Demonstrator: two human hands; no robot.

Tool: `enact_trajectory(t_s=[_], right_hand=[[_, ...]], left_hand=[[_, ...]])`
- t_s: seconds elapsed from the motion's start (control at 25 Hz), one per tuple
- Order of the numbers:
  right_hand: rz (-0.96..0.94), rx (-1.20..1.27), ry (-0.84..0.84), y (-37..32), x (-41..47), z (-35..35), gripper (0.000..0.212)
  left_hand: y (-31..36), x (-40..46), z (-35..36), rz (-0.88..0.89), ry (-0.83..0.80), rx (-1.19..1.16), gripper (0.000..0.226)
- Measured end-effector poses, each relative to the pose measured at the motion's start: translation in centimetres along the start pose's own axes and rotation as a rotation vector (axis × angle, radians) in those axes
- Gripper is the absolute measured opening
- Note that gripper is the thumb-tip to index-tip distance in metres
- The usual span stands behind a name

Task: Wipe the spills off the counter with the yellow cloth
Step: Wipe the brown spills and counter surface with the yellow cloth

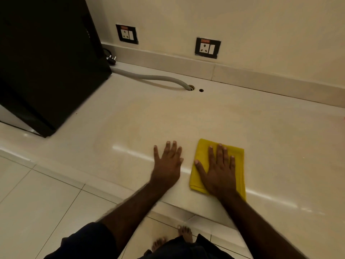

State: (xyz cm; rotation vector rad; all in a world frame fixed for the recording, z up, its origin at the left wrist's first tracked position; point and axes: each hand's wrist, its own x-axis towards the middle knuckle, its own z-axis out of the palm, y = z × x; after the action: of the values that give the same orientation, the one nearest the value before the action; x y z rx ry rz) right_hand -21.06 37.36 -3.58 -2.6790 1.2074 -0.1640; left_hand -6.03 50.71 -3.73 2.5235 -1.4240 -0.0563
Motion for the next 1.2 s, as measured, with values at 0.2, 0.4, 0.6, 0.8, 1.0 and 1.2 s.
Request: enact_trajectory(t_s=[0.2,0.4,0.6,0.8,1.0,1.2], right_hand=[[-0.16,-0.049,-0.053,-1.1,0.8,0.8,0.091],[-0.005,-0.088,-0.012,5.3,-4.7,0.2,0.094],[0.328,-0.045,-0.014,10.6,0.3,-2.4,0.119],[0.244,-0.039,-0.084,6.8,10.7,-2.0,0.117],[-0.166,-0.111,-0.214,-3.6,14.7,0.1,0.103],[-0.694,-0.102,-0.265,-12.0,10.3,2.3,0.107]], left_hand=[[-2.3,-0.5,0.3,-0.084,-0.009,0.026,0.056],[-2.3,-0.5,0.7,-0.115,-0.008,-0.014,0.056],[-2.6,-0.5,0.8,-0.151,0.034,-0.171,0.058],[-3.0,-0.6,0.3,-0.212,0.148,-0.484,0.055],[-3.7,-0.7,-0.7,-0.365,0.25,-0.838,0.053],[-7.3,-0.4,-2.3,-0.492,0.426,-0.834,0.047]])
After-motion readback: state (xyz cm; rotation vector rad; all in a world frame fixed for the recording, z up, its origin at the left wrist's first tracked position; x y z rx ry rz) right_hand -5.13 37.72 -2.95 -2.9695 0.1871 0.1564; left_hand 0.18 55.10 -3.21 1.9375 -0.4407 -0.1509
